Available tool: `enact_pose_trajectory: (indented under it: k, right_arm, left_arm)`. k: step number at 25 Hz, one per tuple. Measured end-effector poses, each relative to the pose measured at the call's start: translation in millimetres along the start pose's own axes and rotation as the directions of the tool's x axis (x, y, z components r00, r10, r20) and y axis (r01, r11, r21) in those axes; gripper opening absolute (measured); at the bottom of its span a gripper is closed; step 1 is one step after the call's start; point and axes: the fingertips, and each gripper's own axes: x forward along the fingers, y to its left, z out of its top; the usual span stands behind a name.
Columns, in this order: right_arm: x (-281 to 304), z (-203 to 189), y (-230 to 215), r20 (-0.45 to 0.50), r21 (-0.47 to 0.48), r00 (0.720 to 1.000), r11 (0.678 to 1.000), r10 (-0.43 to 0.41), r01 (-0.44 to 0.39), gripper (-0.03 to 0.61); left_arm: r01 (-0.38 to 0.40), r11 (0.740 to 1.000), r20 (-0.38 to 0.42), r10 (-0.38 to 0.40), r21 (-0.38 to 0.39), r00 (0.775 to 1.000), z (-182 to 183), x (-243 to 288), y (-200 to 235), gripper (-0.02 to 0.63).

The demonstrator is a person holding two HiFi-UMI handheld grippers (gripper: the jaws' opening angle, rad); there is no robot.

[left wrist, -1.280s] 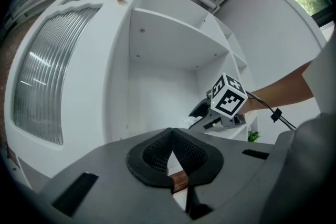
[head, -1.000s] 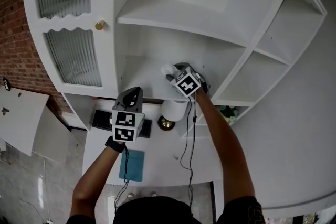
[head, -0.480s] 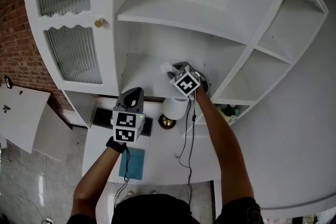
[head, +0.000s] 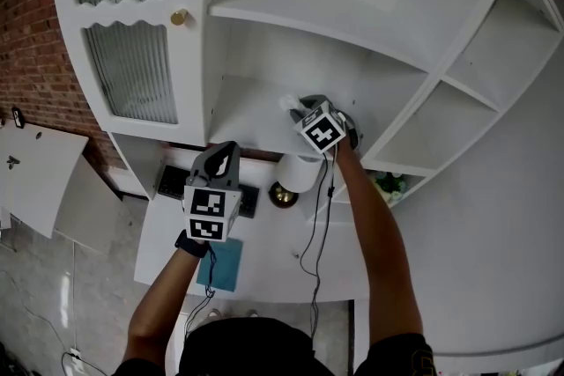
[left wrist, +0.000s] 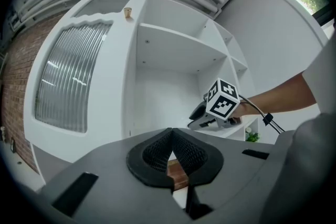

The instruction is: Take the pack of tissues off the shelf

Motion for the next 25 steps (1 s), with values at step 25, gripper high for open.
enact_pose_trajectory:
  k: [25]
  right_arm:
    - [-109.0, 28.0, 28.6, 0.275, 0.468, 0.945, 0.883, -0.178, 0.031, 0.123]
  left_arm:
    - [0.048, 0.999, 0.01, -0.048, -0.004, 0.999, 5.0, -27.5, -25.8, 0.011]
